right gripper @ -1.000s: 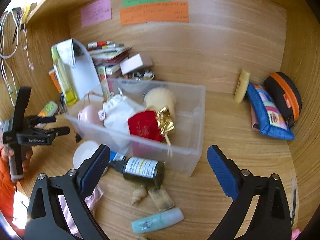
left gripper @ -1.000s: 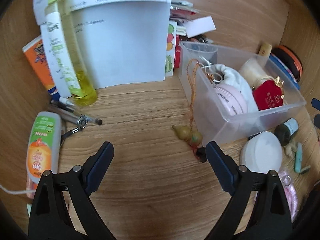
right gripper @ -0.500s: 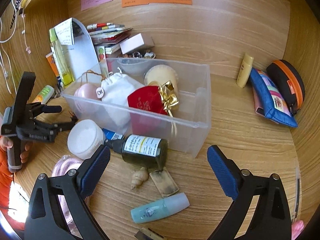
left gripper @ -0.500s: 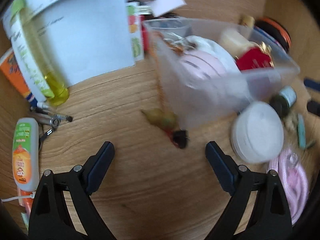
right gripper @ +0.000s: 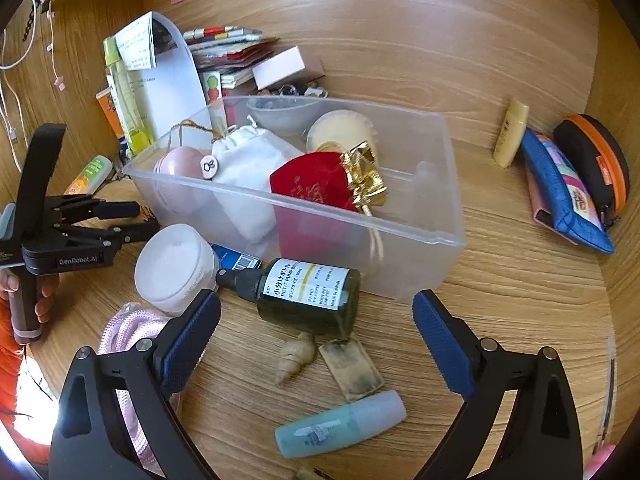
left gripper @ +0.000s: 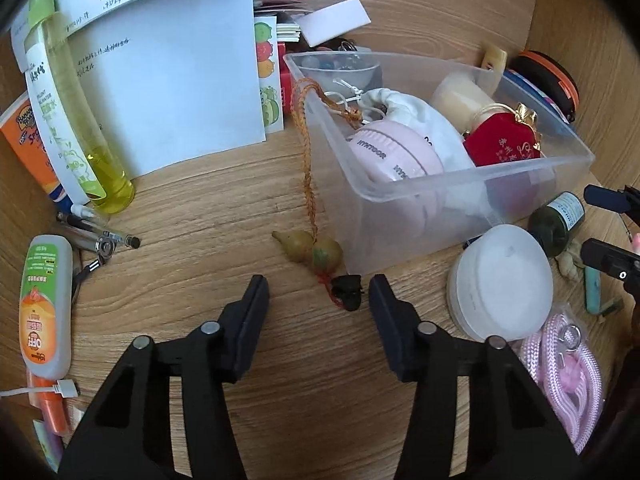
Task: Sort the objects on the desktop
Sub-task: 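Grasp the green glass bottle with the right gripper, then carry the green bottle into the clear box with the right gripper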
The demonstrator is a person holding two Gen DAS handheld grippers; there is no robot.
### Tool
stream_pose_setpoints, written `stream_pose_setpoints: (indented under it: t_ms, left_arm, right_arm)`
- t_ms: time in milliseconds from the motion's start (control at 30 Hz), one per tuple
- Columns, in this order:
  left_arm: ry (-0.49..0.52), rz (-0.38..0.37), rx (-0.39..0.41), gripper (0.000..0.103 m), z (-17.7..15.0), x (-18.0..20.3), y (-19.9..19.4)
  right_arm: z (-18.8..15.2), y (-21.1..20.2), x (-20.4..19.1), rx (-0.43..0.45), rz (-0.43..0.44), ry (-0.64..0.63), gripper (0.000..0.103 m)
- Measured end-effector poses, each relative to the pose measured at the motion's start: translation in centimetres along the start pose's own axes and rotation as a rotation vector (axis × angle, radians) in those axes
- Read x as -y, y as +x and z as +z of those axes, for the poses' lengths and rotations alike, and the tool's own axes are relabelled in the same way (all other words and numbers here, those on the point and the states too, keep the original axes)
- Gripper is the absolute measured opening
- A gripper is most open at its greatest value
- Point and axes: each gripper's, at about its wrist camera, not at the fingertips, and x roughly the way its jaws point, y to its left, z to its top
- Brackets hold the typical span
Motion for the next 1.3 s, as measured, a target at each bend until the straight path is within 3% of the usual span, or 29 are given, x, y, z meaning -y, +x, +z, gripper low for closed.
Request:
stream_pose_setpoints:
  t_ms: [167, 233, 367, 433, 533, 600, 867, 1300]
  left_arm:
    - [0.028, 0.000, 0.012, 0.035, 0.2, 0.6, 0.4]
    - [0.036, -0.007, 0.014, 0.034, 0.3, 0.7, 0.5]
    - [0.053, -0.009, 0.019, 0.026, 0.2, 1.2, 0.5]
    - [0.057, -0.011, 0.020, 0.023, 0.1, 1.3, 0.4]
    - [0.063, -0.018, 0.020, 0.014, 0.0, 1.4, 0.3]
    - [0.067, -0.021, 0.022, 0.014, -0.2, 1.5, 0.2]
    - [0.048, -0.013, 0.023, 0.014, -1.1, 1.3, -0.6]
    - [-0.055, -0.047, 0.115, 0.014, -2.0, 1.0, -4.3]
  right_arm:
    - [0.2, 1.3, -0.5, -0.037, 0.000, -0.015, 0.089]
    - [0.2, 1.7, -0.6, -0.050, 0.002, -0.018, 0.080]
    - [0.1, 2.4, -0.6, -0.072, 0.000, -0.019, 0.073]
    - [-0.1, 2.7, -0.5, -0.082, 0.005, -0.016, 0.063]
    - [-0.3, 2.8, -0.3, -0.077, 0.016, -0.016, 0.059]
    - [-0.4, 2.7, -0.2, -0.073, 0.027, -0.021, 0.056]
    - [-0.5, 1.1, 0.1, -0.027, 0.042, -0.005, 0.055]
    - [-0.8, -3.2, 0.7, 0.061, 0.062, 0.010, 0.055]
